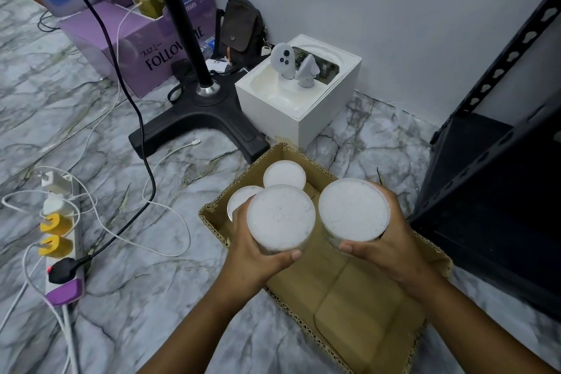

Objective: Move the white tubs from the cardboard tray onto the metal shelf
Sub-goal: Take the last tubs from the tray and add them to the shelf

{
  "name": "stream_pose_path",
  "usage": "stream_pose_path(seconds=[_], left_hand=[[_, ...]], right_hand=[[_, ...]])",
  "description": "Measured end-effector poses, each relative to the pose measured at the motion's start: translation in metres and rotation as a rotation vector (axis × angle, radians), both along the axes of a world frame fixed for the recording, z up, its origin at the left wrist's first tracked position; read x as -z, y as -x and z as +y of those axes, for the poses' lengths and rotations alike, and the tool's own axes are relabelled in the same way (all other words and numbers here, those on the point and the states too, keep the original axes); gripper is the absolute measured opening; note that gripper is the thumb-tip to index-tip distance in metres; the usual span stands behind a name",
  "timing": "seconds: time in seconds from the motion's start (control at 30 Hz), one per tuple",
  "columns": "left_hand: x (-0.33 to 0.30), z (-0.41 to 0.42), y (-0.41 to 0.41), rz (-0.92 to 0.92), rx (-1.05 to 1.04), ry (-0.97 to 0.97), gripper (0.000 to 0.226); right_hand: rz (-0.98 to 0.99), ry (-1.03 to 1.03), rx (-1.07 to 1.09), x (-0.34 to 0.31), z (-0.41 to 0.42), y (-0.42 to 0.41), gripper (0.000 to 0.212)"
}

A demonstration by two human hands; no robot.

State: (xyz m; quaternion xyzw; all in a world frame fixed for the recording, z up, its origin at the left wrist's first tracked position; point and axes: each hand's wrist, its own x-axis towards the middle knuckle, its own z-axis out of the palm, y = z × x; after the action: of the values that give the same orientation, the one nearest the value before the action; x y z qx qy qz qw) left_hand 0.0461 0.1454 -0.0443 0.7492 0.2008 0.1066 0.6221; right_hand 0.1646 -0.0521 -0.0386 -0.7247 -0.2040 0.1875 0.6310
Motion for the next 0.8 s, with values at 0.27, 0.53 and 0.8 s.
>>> stream_pose_path(seconds=[0.27, 0.53, 0.8], left_hand=[[-0.004, 0.005, 0.000, -0.016, 0.018, -0.088, 0.097], [-0.020, 0.010, -0.003, -0.044, 0.014, -0.091, 0.107], [-0.125, 0.010, 0.012, -0.013, -0.033, -0.015, 0.101]], right_hand=[[-0.047, -0.010, -0.013, -0.006, 0.004, 0.004, 0.095], [-0.081, 0.005, -0.025, -0.023, 0.008, 0.004, 0.094], [-0.064, 0.031, 0.020, -0.118, 0.010, 0.021, 0.093]])
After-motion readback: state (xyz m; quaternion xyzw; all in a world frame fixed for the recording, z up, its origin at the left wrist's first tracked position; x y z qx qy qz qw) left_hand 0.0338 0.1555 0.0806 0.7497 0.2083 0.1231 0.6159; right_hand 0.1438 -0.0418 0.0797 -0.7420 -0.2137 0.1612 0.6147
